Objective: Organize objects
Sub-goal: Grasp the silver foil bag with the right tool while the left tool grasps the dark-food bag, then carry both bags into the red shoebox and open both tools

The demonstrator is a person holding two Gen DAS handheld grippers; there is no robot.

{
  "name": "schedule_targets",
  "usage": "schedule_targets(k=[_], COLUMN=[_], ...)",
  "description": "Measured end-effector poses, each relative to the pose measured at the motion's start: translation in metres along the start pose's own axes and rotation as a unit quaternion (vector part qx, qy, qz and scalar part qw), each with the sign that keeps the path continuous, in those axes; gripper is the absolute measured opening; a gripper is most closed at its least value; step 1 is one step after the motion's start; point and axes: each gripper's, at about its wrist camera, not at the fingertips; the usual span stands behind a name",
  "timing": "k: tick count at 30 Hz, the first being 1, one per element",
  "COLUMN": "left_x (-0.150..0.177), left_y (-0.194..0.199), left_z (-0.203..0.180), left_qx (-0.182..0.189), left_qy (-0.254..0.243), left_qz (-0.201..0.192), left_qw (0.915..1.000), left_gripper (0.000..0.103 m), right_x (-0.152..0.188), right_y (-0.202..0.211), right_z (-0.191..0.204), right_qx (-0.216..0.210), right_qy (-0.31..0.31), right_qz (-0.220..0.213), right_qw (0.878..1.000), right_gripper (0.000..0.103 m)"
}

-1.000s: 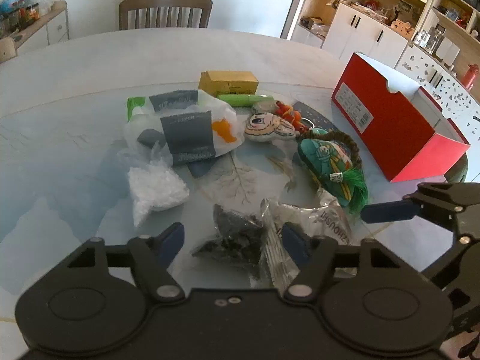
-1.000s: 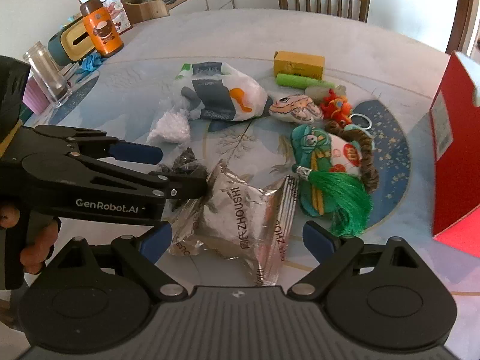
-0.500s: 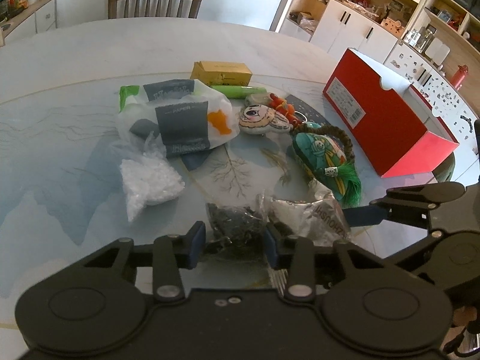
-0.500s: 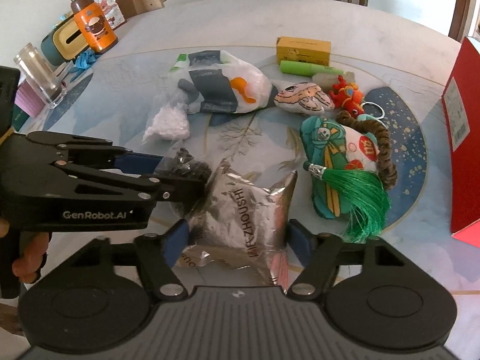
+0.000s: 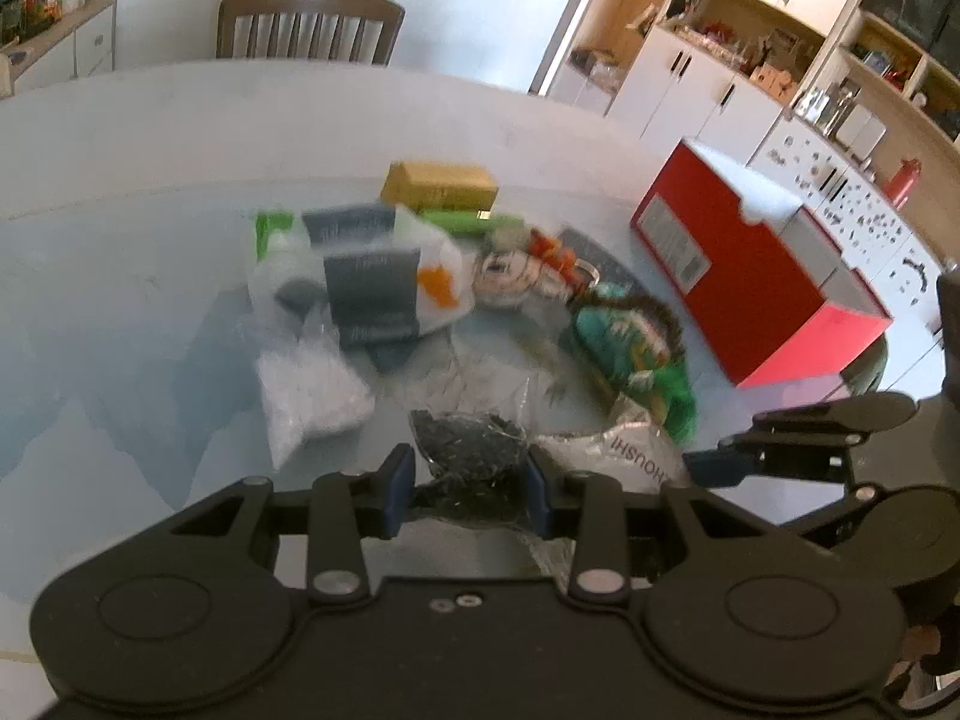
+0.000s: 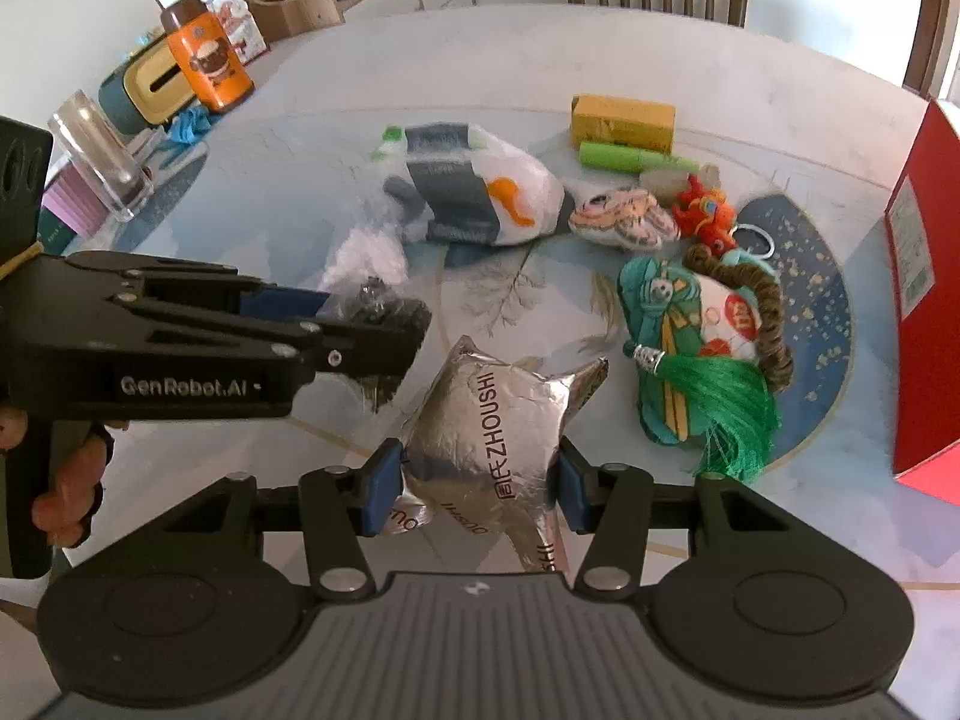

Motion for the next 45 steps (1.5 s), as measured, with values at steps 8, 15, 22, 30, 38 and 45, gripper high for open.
schedule_targets(k=[8,15,22,30,38,45], left_x=[-0.018,-0.041,-0.059,-0.077,-0.102,-0.125], left_y=[0.024,0.038,0.037,0.027,0.002,-0.035], left_z=[-0.012,-0.036,-0.072,-0.122,-0.179,-0.220], left_qx=[0.013,0.032,0.042,0.022,0.005,-0.006], left_qy=[-0.012,-0.027,-0.055,-0.067,-0.076,-0.085], left_qz=[-0.026,-0.049,-0.061,-0.065,-0.062,-0.045], left_qw=[0.9995,0.9979,0.9957,0.9953,0.9952,0.9954], left_gripper=[0.037,0.037,0.037,0.037,0.037,0.037], right_x=[-0.006,-0.008,-0.006,0.001,0.011,0.017], right_y=[0.042,0.083,0.120,0.151,0.176,0.182], right_z=[-0.008,-0.030,-0.063,-0.121,-0.183,-0.237], right_qx=[0.013,0.032,0.058,0.076,0.094,0.111], right_qy=[-0.020,-0.052,-0.069,-0.077,-0.079,-0.090], right_qz=[-0.041,-0.083,-0.119,-0.142,-0.150,-0.149], right_qw=[0.999,0.995,0.989,0.984,0.981,0.979], right_gripper=[0.051,0.051,0.051,0.051,0.052,0.052])
Point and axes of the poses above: each gripper's, at about its wrist camera, not at the fingertips, and y roughly against the way its jaws point, z to its left, x to its underside, and after that the axes turned 7 degrees about z, right-handed
